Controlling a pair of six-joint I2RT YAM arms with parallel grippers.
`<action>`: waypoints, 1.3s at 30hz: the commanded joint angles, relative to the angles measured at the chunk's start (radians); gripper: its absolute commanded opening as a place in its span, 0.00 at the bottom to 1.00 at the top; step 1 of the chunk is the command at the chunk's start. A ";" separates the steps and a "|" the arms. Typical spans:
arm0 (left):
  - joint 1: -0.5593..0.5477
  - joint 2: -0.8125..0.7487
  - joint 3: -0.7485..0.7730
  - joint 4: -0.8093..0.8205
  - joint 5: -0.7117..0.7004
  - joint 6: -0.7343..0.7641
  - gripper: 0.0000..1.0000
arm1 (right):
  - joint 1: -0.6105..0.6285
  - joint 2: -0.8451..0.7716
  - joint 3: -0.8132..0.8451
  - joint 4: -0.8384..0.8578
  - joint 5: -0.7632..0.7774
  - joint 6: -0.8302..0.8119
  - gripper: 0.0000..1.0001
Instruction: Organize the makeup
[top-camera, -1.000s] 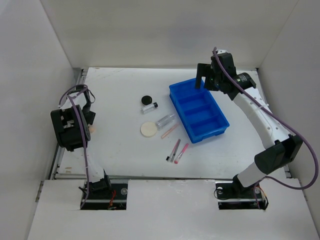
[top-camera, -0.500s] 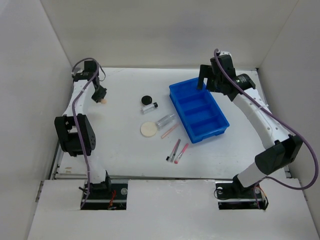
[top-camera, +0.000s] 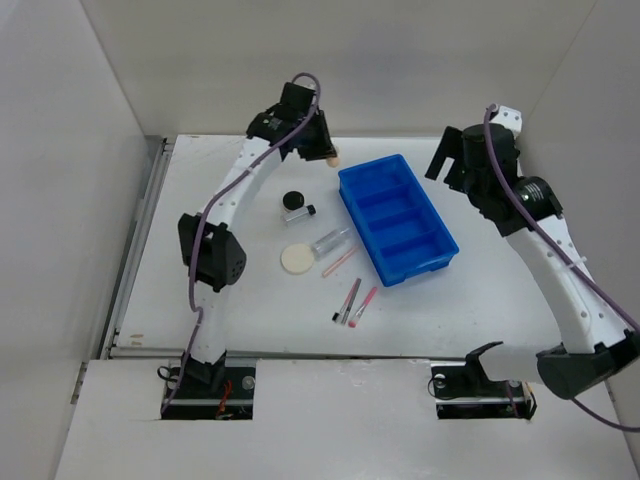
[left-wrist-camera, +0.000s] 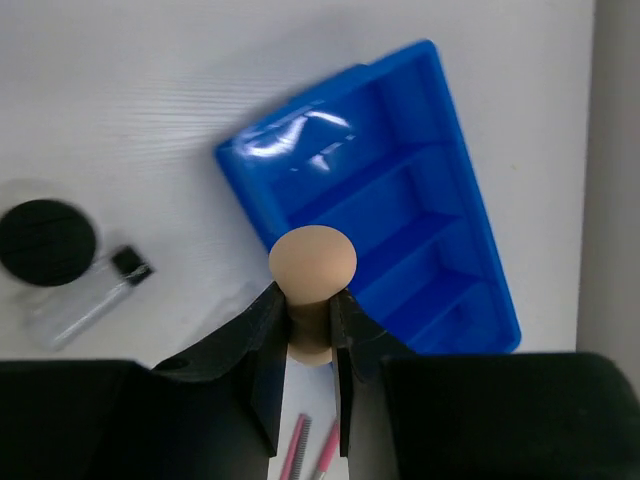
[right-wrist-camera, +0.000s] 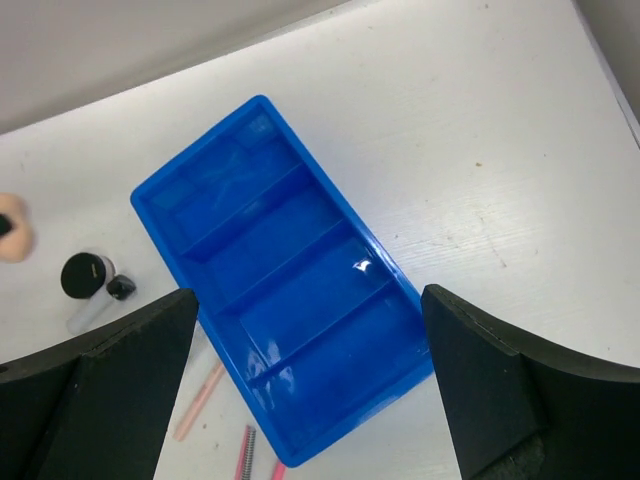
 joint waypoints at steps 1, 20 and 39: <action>-0.031 0.083 0.067 0.052 0.155 0.009 0.10 | -0.008 -0.073 -0.046 0.011 0.041 0.047 1.00; -0.102 0.402 0.314 0.298 0.280 -0.198 0.67 | -0.008 -0.216 -0.172 -0.046 0.084 0.098 1.00; -0.075 -0.030 -0.159 -0.141 -0.255 0.340 0.69 | -0.008 -0.125 -0.186 0.060 0.007 0.098 1.00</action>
